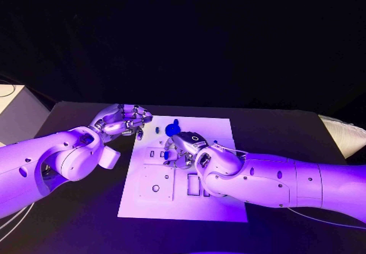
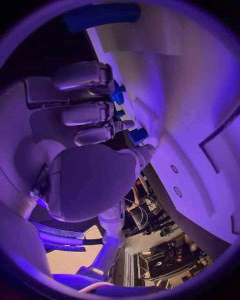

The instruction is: Assemble the parts on the task board

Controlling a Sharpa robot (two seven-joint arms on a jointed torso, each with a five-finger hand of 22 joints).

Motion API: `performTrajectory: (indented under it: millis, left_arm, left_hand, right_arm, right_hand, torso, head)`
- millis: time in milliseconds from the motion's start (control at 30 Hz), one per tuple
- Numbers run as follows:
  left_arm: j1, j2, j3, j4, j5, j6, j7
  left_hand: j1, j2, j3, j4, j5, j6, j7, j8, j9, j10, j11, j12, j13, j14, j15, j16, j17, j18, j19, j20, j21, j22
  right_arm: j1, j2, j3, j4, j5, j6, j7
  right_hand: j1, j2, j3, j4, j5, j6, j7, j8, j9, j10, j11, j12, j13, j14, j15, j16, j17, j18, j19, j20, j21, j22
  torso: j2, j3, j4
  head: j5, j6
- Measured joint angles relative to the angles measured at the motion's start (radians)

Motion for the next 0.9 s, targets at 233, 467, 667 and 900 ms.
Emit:
performTrajectory:
  millis: [233, 467, 667, 900]
  left_arm:
    - [0.000, 0.003, 0.000, -0.010, -0.016, 0.000, -0.011]
    - [0.000, 0.013, 0.000, -0.038, -0.086, -0.009, -0.076]
    - [0.002, 0.034, 0.000, -0.071, -0.196, 0.006, -0.203]
    - [0.031, 0.086, 0.000, -0.115, -0.371, 0.104, -0.396]
  left_hand:
    - [-0.011, -0.010, 0.003, 0.003, 0.000, -0.025, 0.010, -0.001, -0.008, -0.005, 0.005, 0.011, 0.000, 0.023, 0.004, 0.020, 0.037, 0.000, 0.031, 0.006, 0.035, 0.045]
    - [-0.103, -0.002, -0.039, 0.103, 0.000, -0.047, 0.012, -0.018, -0.028, 0.093, 0.008, 0.085, 0.060, 0.087, 0.005, 0.072, 0.135, -0.016, 0.132, 0.008, 0.126, 0.180]
    - [-0.102, 0.006, -0.038, 0.129, 0.000, -0.042, 0.007, -0.024, -0.043, 0.150, -0.002, 0.114, 0.103, 0.091, 0.001, 0.087, 0.138, -0.032, 0.170, -0.002, 0.159, 0.238]
    - [-0.134, -0.018, -0.078, 0.191, 0.000, -0.037, 0.002, -0.029, -0.051, 0.165, 0.000, 0.120, 0.105, 0.091, 0.001, 0.087, 0.138, -0.032, 0.170, -0.002, 0.159, 0.238]
  right_arm:
    - [-0.001, -0.029, 0.000, 0.039, 0.000, -0.033, 0.002]
    - [0.022, -0.090, 0.010, 0.097, 0.026, -0.074, 0.048]
    - [0.088, -0.163, 0.020, 0.118, 0.183, -0.060, 0.181]
    - [0.143, -0.257, 0.028, 0.142, 0.374, -0.020, 0.289]
  right_hand:
    - [0.010, 0.023, -0.181, 0.008, 0.000, -0.039, 0.022, -0.040, -0.019, -0.002, 0.016, -0.010, 0.000, 0.002, 0.009, 0.000, 0.000, 0.000, 0.000, 0.009, -0.007, 0.000]
    - [0.051, 0.060, -0.161, 0.003, 0.037, -0.027, 0.017, -0.040, -0.019, -0.002, 0.016, -0.013, 0.000, -0.002, 0.012, -0.004, 0.000, 0.000, 0.000, 0.017, -0.033, 0.000]
    - [0.169, 0.095, -0.065, -0.020, 0.080, -0.010, 0.012, -0.026, -0.017, -0.061, 0.014, -0.066, 0.000, -0.002, 0.013, -0.027, 0.000, 0.023, 0.000, 0.017, -0.149, 0.000]
    - [0.181, 0.099, -0.029, -0.020, 0.080, 0.000, 0.009, -0.013, -0.015, -0.065, 0.014, -0.068, 0.000, -0.002, 0.013, -0.027, 0.000, 0.031, 0.000, 0.017, -0.160, 0.000]
  torso:
    - [-0.001, 0.0006, 0.0001]
    - [-0.009, 0.0062, -0.0055]
    - [-0.023, 0.0125, -0.0150]
    - [-0.043, 0.0181, -0.0227]
  head:
    - [0.002, 0.000]
    - [0.017, 0.009]
    - [0.038, 0.004]
    - [0.060, -0.009]
